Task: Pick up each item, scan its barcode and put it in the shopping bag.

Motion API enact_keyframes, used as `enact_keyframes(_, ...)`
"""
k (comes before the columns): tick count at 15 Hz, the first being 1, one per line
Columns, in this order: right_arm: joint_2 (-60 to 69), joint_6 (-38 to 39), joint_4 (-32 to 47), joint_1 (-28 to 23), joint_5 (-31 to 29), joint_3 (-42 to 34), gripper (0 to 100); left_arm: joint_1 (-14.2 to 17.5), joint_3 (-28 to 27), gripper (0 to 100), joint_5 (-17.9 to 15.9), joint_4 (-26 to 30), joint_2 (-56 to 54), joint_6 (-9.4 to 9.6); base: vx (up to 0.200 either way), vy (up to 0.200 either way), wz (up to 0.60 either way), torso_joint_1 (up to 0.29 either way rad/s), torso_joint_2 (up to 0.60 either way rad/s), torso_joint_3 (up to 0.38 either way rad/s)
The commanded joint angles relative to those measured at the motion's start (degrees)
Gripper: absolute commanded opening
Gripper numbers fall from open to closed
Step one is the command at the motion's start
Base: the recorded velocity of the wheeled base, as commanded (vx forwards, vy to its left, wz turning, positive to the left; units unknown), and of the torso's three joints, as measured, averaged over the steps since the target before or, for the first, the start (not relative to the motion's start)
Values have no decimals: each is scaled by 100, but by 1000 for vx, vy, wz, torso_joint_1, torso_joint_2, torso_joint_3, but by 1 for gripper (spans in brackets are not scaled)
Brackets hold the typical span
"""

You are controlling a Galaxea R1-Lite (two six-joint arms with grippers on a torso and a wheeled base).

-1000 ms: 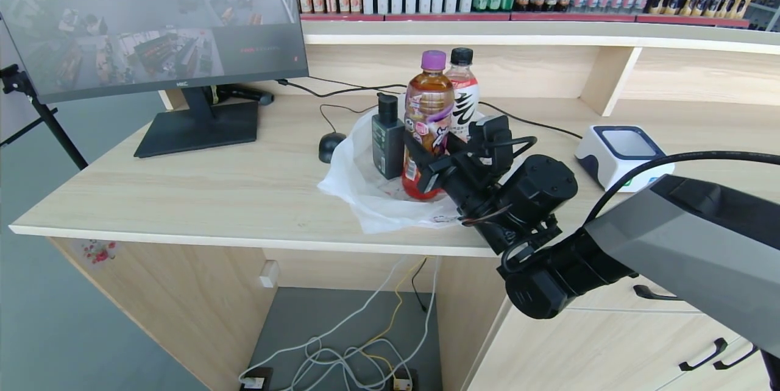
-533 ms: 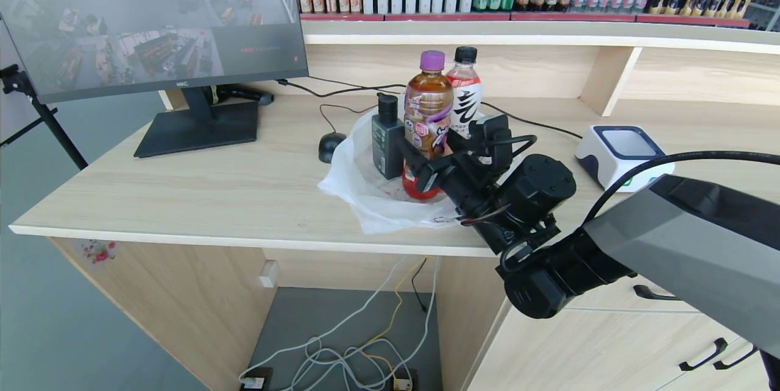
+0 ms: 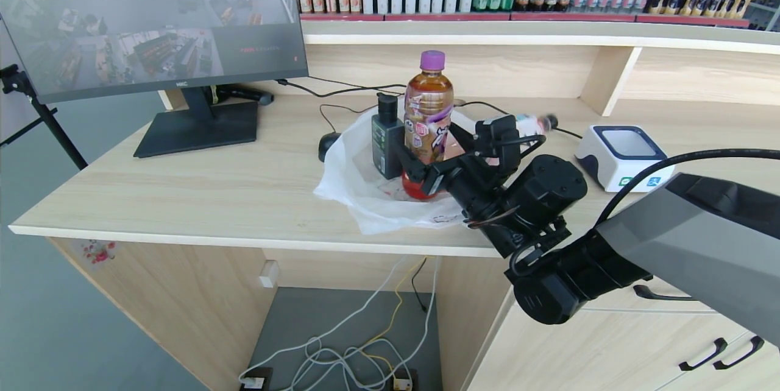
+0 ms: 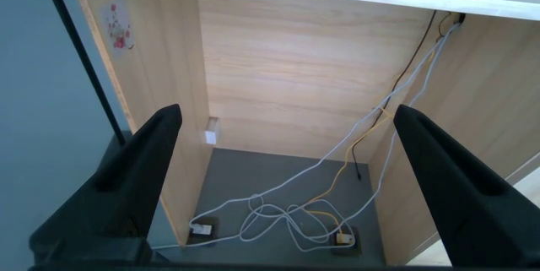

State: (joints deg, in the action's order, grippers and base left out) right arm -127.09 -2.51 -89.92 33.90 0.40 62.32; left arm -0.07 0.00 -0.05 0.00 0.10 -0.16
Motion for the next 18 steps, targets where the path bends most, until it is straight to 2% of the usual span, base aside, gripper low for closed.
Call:
enact_keyframes(1,61,-4,-8,46,4,-44,100,-1,0,100,5,0,-1,-2,0,0,0,0,0,0)
enact_keyframes(10,149,-4,-8,64,4,-159,100,-1,0,100,-4,0,-1,-2,0,0,0,0,0,0)
enact_keyframes(18,1160,-21,-8,55,4,-1354,100,-1,0,100,5,0,-1,-2,0,0,0,0,0,0)
